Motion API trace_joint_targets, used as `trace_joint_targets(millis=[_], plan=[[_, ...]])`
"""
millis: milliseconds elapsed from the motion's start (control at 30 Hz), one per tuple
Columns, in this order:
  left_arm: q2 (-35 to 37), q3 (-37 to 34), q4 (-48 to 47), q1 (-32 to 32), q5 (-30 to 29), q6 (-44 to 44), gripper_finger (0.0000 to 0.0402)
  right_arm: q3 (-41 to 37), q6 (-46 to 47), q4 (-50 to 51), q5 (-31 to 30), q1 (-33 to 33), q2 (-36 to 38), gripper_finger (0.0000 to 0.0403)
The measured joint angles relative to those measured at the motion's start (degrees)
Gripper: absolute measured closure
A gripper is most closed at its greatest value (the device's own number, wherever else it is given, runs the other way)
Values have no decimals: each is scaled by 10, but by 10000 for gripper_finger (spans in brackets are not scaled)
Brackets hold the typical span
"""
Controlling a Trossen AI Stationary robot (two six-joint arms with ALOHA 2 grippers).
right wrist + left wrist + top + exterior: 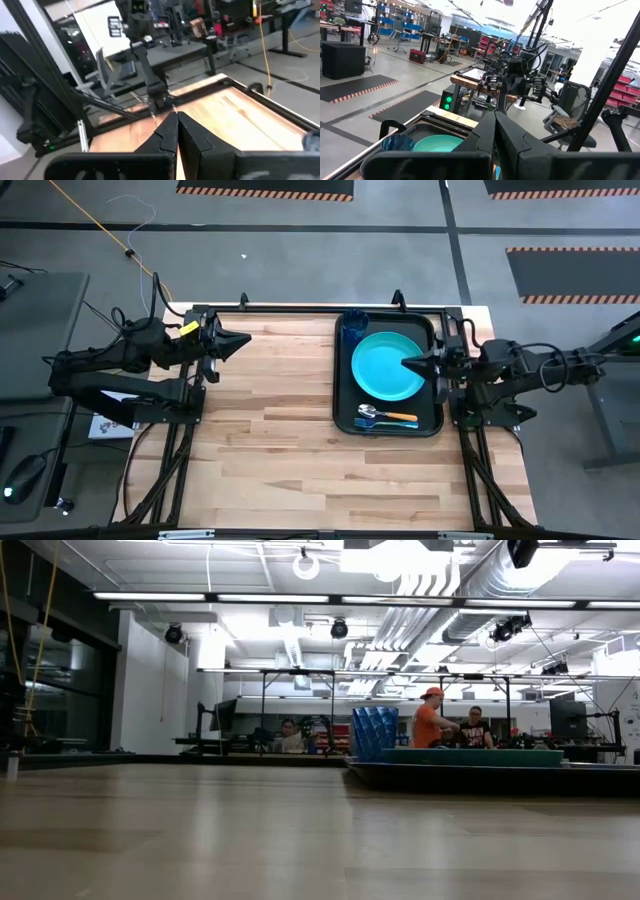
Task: Pick and place plate/cup/fork/spoon on tray
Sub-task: Return to Home Position
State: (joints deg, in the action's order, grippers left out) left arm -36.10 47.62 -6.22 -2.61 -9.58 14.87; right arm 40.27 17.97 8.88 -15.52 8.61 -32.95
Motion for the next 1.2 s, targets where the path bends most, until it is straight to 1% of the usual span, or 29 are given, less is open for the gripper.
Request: trace_joint_targets(millis=[300,1200], plan=[[0,0,0,0,0,0,401,0,-5,-32,7,-4,0,403],[0,0,0,0,0,-1,401,-1,4,-38,7,-4,0,403]])
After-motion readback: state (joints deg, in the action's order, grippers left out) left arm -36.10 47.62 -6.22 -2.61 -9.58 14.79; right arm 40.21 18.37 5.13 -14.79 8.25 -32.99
